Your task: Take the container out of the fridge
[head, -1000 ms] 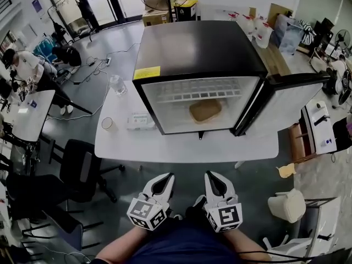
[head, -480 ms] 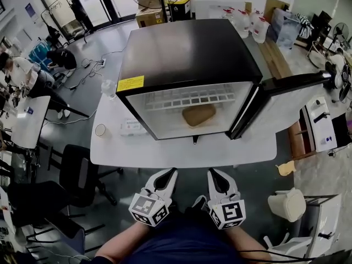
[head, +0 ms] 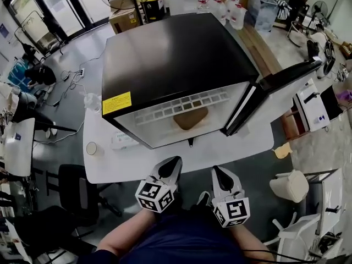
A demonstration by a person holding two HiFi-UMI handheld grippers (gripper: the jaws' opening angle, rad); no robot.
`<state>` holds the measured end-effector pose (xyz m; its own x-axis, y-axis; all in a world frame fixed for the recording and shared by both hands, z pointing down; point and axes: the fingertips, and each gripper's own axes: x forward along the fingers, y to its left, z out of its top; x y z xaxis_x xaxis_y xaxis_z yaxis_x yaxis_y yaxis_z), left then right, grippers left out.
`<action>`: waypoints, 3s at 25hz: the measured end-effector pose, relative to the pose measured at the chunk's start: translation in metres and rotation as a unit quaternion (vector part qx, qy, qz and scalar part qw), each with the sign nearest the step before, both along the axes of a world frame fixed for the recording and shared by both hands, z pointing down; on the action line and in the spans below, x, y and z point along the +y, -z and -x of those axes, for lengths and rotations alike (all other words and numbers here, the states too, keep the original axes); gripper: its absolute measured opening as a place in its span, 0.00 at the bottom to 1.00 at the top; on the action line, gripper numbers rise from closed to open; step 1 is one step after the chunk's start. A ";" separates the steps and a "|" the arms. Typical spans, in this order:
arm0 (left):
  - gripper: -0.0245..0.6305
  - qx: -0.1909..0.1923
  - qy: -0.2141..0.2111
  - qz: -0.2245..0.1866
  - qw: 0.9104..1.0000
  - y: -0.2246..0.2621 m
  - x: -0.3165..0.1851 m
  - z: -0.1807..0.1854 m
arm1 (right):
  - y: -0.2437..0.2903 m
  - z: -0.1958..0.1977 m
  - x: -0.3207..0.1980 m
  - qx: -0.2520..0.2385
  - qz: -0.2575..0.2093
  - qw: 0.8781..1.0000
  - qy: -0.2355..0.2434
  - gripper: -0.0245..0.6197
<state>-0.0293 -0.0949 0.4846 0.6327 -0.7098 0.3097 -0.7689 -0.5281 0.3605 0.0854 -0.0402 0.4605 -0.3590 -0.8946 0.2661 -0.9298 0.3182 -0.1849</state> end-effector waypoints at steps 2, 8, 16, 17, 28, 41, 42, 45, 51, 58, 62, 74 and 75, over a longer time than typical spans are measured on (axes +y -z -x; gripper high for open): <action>0.04 -0.001 -0.016 0.016 1.000 -0.013 -0.016 -0.004 | -0.001 -0.001 -0.004 0.007 0.005 1.000 -0.015 0.05; 0.04 0.003 -0.031 0.066 0.997 -0.049 -0.059 -0.010 | -0.006 -0.008 -0.003 0.013 0.022 0.997 -0.073 0.05; 0.09 0.004 0.009 0.144 0.990 -0.105 -0.102 -0.014 | -0.015 -0.018 0.004 0.014 0.045 0.991 -0.126 0.05; 0.12 0.011 0.018 0.157 0.987 -0.111 -0.107 -0.014 | -0.016 -0.019 0.005 0.015 0.047 0.990 -0.130 0.05; 0.22 0.148 0.114 0.265 0.946 -0.156 -0.155 -0.003 | -0.026 -0.035 0.030 0.001 0.069 0.981 -0.179 0.05; 0.22 0.219 0.136 0.298 0.919 -0.172 -0.170 -0.012 | -0.035 -0.052 0.068 -0.021 0.080 0.969 -0.232 0.05; 0.22 0.227 0.137 0.300 0.917 -0.171 -0.169 -0.013 | -0.036 -0.052 0.069 -0.024 0.080 0.969 -0.232 0.05; 0.16 0.250 0.143 0.302 0.909 -0.172 -0.168 -0.014 | -0.038 -0.049 0.070 -0.028 0.081 0.970 -0.227 0.05; 0.12 0.278 0.138 0.304 0.901 -0.167 -0.162 -0.019 | -0.041 -0.046 0.070 -0.021 0.088 0.973 -0.212 0.05; 0.11 0.293 0.129 0.318 0.893 -0.160 -0.145 -0.019 | -0.047 -0.040 0.066 -0.026 0.094 0.975 -0.198 0.05; 0.11 0.301 0.111 0.324 0.890 -0.156 -0.131 -0.017 | -0.049 -0.036 0.060 -0.027 0.098 0.979 -0.180 0.05; 0.11 0.298 0.057 0.356 0.884 -0.149 -0.080 -0.018 | -0.050 -0.025 0.043 -0.027 0.104 0.986 -0.126 0.05; 0.11 0.298 0.050 0.357 0.884 -0.148 -0.075 -0.018 | -0.050 -0.023 0.041 -0.026 0.104 0.987 -0.120 0.05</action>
<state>-0.0118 -0.1700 0.6328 0.7789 -0.5303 0.3348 -0.3610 0.0573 0.9308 0.1084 0.0006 0.5109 -0.1621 -0.8834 0.4397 -0.9612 0.0406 -0.2728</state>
